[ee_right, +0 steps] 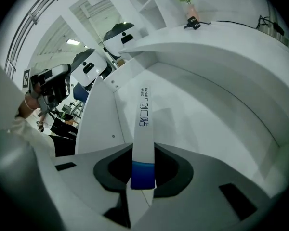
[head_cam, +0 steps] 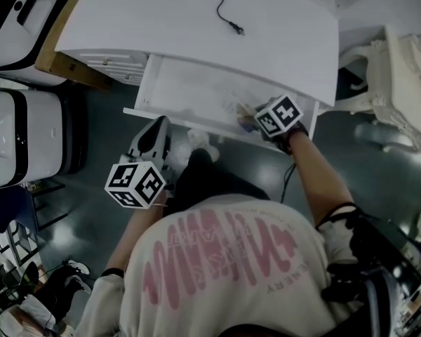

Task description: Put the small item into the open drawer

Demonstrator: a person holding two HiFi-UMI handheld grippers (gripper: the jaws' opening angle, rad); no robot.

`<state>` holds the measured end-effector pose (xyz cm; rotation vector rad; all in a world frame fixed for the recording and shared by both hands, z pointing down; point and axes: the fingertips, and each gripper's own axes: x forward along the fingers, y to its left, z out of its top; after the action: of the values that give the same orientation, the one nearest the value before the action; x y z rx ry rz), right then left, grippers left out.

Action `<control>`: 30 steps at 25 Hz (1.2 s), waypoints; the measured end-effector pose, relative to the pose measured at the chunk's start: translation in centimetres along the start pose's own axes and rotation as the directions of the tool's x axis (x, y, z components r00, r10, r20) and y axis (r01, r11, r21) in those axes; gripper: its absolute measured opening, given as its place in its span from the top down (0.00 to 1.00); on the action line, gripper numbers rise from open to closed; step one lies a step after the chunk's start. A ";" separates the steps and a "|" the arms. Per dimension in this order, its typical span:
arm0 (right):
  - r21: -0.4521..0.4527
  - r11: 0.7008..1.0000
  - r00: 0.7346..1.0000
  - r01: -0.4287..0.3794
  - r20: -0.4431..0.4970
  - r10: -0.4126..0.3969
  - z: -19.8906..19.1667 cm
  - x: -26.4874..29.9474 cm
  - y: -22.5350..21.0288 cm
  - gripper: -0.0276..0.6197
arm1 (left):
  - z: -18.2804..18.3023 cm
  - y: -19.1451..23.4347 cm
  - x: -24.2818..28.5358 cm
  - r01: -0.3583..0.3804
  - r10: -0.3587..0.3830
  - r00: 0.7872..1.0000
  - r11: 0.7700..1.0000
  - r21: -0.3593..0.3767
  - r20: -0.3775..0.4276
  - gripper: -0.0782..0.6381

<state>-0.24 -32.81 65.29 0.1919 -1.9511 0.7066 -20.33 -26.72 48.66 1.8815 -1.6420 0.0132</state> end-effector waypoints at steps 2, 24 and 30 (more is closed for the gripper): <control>-0.013 1.000 1.000 -0.020 -0.021 0.020 0.0 0.3 0.3 0.82 | 0.3 0.4 0.2 -0.008 0.008 1.000 1.000 0.001 0.000 0.85; -0.179 0.983 0.995 0.032 -0.085 -0.048 1.1 0.9 -1.2 0.67 | 1.7 0.4 1.5 0.008 -0.008 1.000 1.000 0.005 0.006 0.85; -0.213 0.975 0.995 0.059 -0.069 -0.075 1.4 1.1 -1.6 0.62 | 1.4 0.3 1.7 0.010 -0.010 1.000 1.000 0.007 -0.004 0.85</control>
<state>-1.20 -34.74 66.44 0.0979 -1.9216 0.4522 -20.80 -28.92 48.38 1.8937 -1.6318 0.0184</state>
